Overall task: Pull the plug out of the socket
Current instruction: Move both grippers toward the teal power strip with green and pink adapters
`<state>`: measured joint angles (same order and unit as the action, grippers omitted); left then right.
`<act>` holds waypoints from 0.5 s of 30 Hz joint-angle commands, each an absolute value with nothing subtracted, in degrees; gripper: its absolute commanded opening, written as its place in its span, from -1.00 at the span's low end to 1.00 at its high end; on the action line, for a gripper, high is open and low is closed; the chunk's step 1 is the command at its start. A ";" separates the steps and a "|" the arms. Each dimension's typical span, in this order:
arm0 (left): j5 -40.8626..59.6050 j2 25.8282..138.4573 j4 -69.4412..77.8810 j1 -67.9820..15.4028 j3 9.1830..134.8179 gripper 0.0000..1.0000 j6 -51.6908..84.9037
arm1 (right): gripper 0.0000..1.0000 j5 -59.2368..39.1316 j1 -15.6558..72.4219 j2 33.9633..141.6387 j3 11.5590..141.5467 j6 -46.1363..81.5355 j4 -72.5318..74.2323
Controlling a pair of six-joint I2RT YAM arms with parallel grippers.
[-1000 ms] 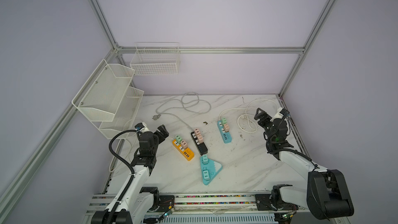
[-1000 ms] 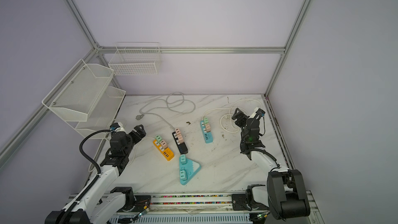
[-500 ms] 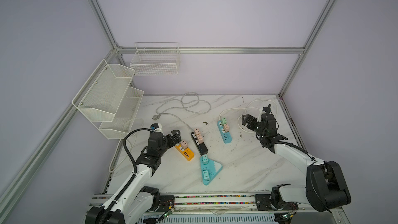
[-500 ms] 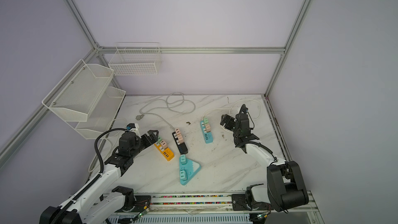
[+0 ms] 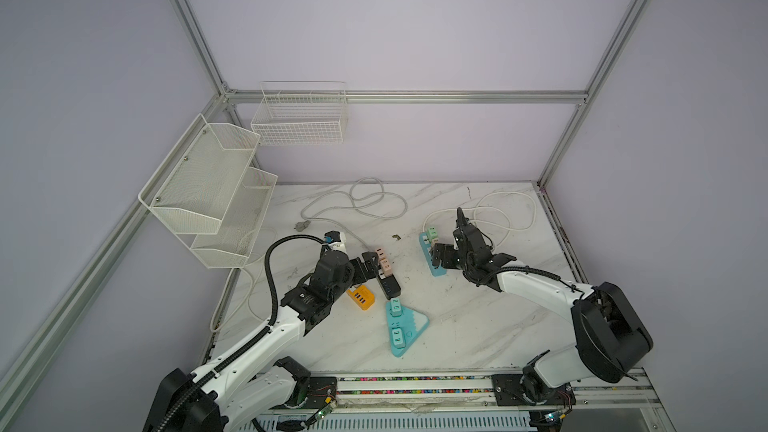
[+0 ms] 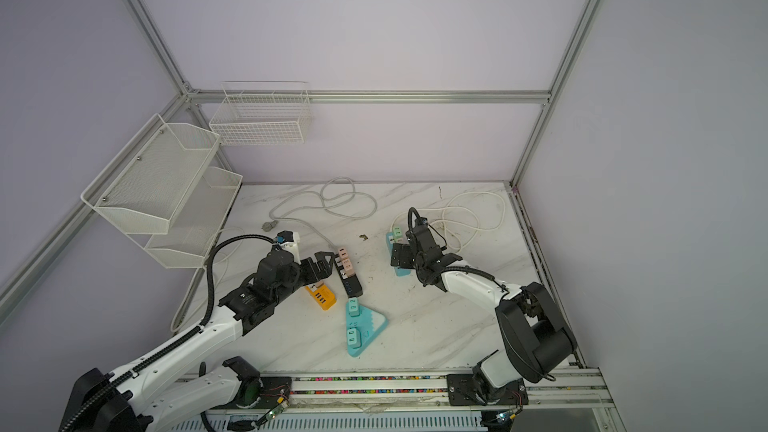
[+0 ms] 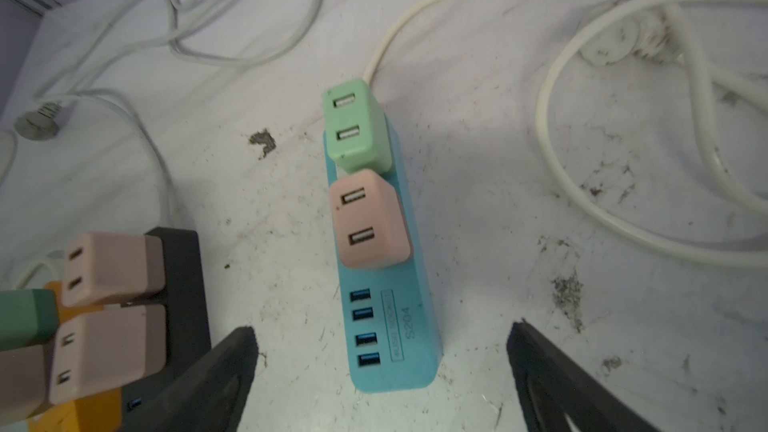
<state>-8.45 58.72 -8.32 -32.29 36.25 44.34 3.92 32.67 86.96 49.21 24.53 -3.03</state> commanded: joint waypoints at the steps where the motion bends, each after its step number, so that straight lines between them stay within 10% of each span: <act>1: -11.76 61.92 -8.14 -35.52 44.00 0.99 45.10 | 0.95 6.42 34.08 88.70 50.93 22.88 -7.29; 15: -7.73 69.73 -3.43 -40.51 49.10 1.00 41.64 | 0.75 5.34 35.42 99.12 56.63 18.75 -7.66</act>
<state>-8.51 69.43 -6.42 -39.97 43.09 43.29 5.08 35.07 97.36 54.61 20.34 -5.91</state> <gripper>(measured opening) 0.997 0.887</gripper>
